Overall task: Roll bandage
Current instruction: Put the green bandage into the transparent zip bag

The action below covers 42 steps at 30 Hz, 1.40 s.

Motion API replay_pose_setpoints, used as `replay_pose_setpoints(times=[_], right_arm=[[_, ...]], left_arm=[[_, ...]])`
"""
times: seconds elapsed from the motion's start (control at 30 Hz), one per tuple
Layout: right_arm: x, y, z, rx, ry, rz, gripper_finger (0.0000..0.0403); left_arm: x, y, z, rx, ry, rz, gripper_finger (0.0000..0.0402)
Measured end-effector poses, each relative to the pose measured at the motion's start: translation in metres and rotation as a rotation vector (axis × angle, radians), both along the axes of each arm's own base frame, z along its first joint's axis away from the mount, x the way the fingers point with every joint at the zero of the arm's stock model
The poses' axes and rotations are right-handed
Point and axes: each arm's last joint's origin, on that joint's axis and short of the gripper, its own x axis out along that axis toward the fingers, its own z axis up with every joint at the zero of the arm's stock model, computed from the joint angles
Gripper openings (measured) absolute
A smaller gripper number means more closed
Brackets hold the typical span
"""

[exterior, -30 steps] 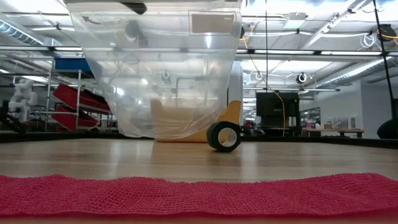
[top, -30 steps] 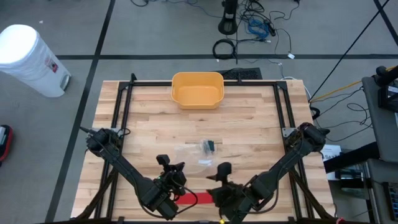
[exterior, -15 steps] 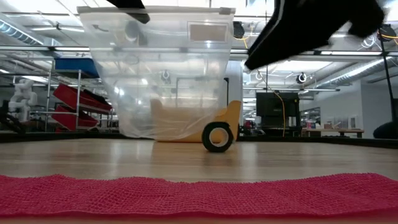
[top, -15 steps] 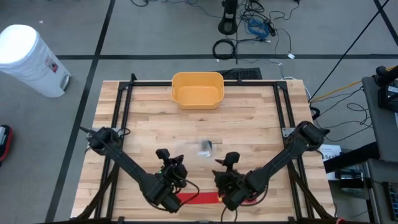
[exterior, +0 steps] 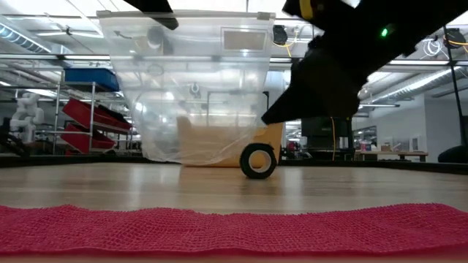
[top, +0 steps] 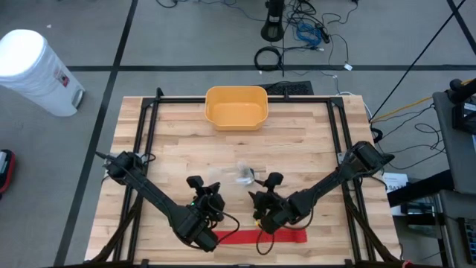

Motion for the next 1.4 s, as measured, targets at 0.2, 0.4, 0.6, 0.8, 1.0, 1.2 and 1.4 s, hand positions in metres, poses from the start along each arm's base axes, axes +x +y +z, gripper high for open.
replay_pose_setpoints(times=[0.2, 0.4, 0.6, 0.8, 1.0, 1.2, 1.4], right_arm=[[-0.002, -0.008, -0.011, -0.044, -0.013, 0.008, 0.0236], [-0.002, -0.008, -0.017, -0.128, 0.058, 0.115, 0.0235], [0.003, -0.008, -0.032, -0.190, 0.102, 0.146, 0.0235], [0.010, -0.012, -0.046, -0.288, 0.122, 0.123, 0.0235], [0.012, -0.018, -0.047, -0.328, 0.118, 0.063, 0.0235], [0.015, -0.027, -0.048, -0.283, 0.110, 0.042, 0.0235], [0.018, -0.035, -0.049, -0.251, 0.109, 0.016, 0.0233]], left_arm=[[0.003, 0.006, 0.000, 0.007, 0.007, 0.016, 0.0005], [0.006, 0.010, 0.000, 0.008, 0.007, 0.031, 0.0005], [0.005, 0.010, 0.000, 0.008, 0.007, 0.030, 0.0005], [0.005, 0.010, 0.000, 0.009, 0.008, 0.030, 0.0005], [0.005, 0.010, 0.000, 0.009, 0.008, 0.030, 0.0005], [0.006, 0.010, 0.000, 0.007, 0.005, 0.030, 0.0005], [0.006, 0.009, 0.000, -0.010, -0.005, 0.037, 0.0005]])
